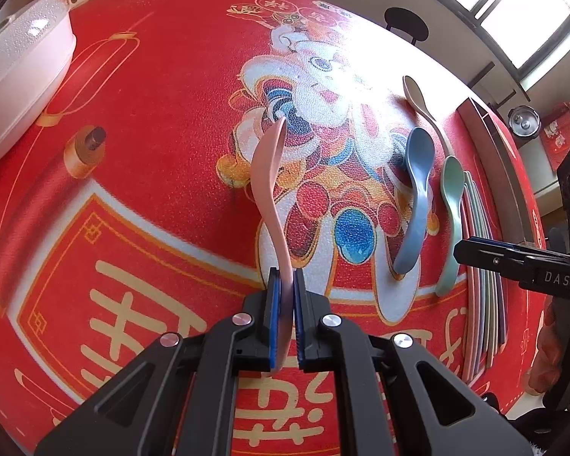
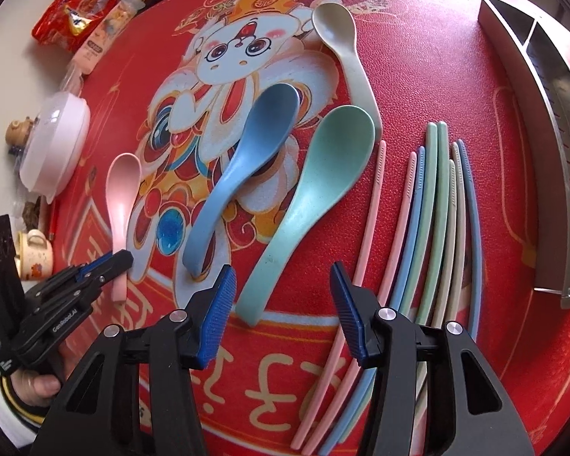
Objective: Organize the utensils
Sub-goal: 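Grasp the green spoon handle with the right tool while the left holds the pink spoon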
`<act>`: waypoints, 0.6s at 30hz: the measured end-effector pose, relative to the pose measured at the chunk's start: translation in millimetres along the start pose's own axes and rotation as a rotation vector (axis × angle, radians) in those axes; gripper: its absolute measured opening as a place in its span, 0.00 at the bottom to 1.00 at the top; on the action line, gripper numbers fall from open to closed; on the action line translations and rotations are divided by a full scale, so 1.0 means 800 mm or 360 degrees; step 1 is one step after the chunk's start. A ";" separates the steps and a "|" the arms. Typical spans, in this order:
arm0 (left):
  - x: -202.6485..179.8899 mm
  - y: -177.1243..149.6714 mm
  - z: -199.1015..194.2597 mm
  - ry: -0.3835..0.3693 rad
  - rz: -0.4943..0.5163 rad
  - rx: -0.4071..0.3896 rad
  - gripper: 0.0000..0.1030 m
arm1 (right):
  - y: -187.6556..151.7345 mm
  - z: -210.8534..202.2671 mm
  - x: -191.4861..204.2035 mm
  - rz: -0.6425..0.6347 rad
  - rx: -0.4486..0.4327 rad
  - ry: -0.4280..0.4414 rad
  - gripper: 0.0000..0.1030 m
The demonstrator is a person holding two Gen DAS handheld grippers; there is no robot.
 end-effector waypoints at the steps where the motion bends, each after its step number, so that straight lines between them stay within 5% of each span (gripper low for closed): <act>1: 0.000 0.000 0.001 0.0000 0.0001 0.0001 0.08 | 0.001 0.000 -0.001 0.0025 -0.0004 0.0017 0.49; 10: -0.001 -0.002 0.001 0.0067 0.0026 0.0022 0.08 | 0.023 0.014 0.003 0.0087 -0.0025 0.0008 0.44; 18: 0.003 -0.011 -0.003 0.0017 0.0006 0.0037 0.08 | 0.023 0.018 0.012 -0.0008 -0.0016 -0.0072 0.19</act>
Point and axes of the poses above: each gripper's, at about its wrist camera, not at the fingertips, and z roughly the way its jaws point, x to its left, y to its top, the point moved 10 cm from there along z, roughly the way its jaws point, and after that the axes turned 6 degrees about -y, right-handed, at the moved point
